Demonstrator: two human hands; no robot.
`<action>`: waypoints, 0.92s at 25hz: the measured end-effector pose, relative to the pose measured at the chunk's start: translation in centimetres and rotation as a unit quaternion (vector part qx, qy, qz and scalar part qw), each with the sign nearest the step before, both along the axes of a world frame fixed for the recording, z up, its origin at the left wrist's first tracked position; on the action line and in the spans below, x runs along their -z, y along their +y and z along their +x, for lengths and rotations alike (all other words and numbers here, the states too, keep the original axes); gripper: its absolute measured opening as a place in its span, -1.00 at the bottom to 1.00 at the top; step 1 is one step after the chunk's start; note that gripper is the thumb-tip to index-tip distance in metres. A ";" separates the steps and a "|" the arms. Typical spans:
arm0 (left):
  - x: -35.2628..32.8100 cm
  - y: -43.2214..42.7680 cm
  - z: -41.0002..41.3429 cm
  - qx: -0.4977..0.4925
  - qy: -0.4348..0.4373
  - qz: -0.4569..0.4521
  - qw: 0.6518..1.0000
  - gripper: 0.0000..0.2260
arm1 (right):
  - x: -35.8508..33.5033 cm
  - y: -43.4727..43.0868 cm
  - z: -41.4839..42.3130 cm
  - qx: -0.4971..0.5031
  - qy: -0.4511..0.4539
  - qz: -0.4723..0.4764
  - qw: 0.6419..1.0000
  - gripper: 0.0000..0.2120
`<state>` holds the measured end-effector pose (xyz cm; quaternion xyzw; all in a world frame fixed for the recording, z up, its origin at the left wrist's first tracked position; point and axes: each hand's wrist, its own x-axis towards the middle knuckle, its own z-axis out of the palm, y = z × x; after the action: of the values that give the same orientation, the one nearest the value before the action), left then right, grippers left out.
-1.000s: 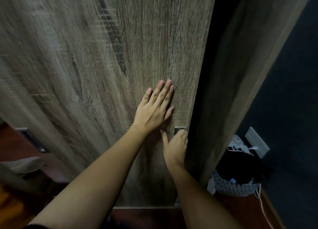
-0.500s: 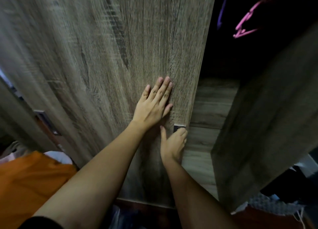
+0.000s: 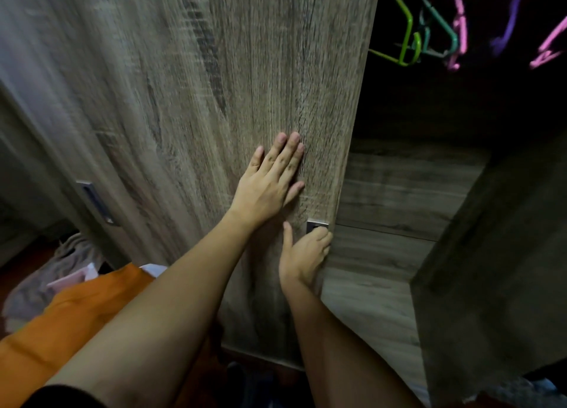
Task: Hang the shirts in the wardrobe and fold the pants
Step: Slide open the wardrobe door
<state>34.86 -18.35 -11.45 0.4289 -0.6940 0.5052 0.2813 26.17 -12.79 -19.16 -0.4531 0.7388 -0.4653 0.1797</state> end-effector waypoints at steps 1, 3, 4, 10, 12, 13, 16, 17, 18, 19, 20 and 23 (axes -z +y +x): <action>0.0 0.0 0.6 -0.003 0.001 0.001 1.000 -0.38 | 0.0 0.0 0.6 0.000 0.002 -0.005 1.000 -0.42; 0.0 0.0 1.3 -0.002 0.003 0.002 1.000 -0.38 | 0.0 0.0 1.5 0.002 0.003 -0.014 1.000 -0.44; -0.1 0.0 1.7 0.001 0.004 0.001 1.000 -0.38 | 0.0 -0.1 1.9 0.002 0.005 -0.015 1.000 -0.45; -0.3 0.0 3.7 0.018 0.009 0.005 1.000 -0.36 | 0.0 -0.3 3.9 0.003 0.010 -0.010 1.000 -0.44; -0.4 0.3 4.1 0.015 0.016 0.015 1.000 -0.35 | -0.1 -0.3 4.3 0.001 0.009 -0.001 1.000 -0.44; -0.5 0.4 4.4 0.010 0.022 0.022 0.999 -0.35 | -0.1 -0.3 4.6 -0.004 0.009 0.005 1.000 -0.44; -0.7 1.0 5.2 -0.007 0.039 0.050 0.998 -0.40 | -0.4 -0.2 5.4 -0.019 0.002 0.024 1.000 -0.45; -0.8 1.3 5.4 -0.012 0.047 0.063 0.997 -0.42 | -0.6 -0.1 5.7 -0.022 -0.001 0.030 0.999 -0.46; -0.9 1.6 5.6 -0.017 0.055 0.077 0.995 -0.45 | -0.7 -0.2 5.9 -0.024 -0.002 0.037 0.999 -0.46; -1.1 1.8 5.7 -0.022 0.059 0.091 0.994 -0.46 | -0.9 -0.2 6.2 -0.028 -0.001 0.043 0.999 -0.48; -1.2 2.1 5.9 -0.026 0.061 0.105 0.992 -0.47 | -1.0 -0.2 6.5 -0.032 0.000 0.049 0.998 -0.49; -1.6 2.6 6.4 -0.034 0.073 0.133 0.988 -0.48 | -1.2 -0.2 7.3 -0.041 0.004 0.063 0.997 -0.50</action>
<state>41.30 -15.71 -9.86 0.5219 -0.7176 0.3847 0.2543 33.43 -12.96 -17.93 -0.4724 0.7485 -0.4079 0.2238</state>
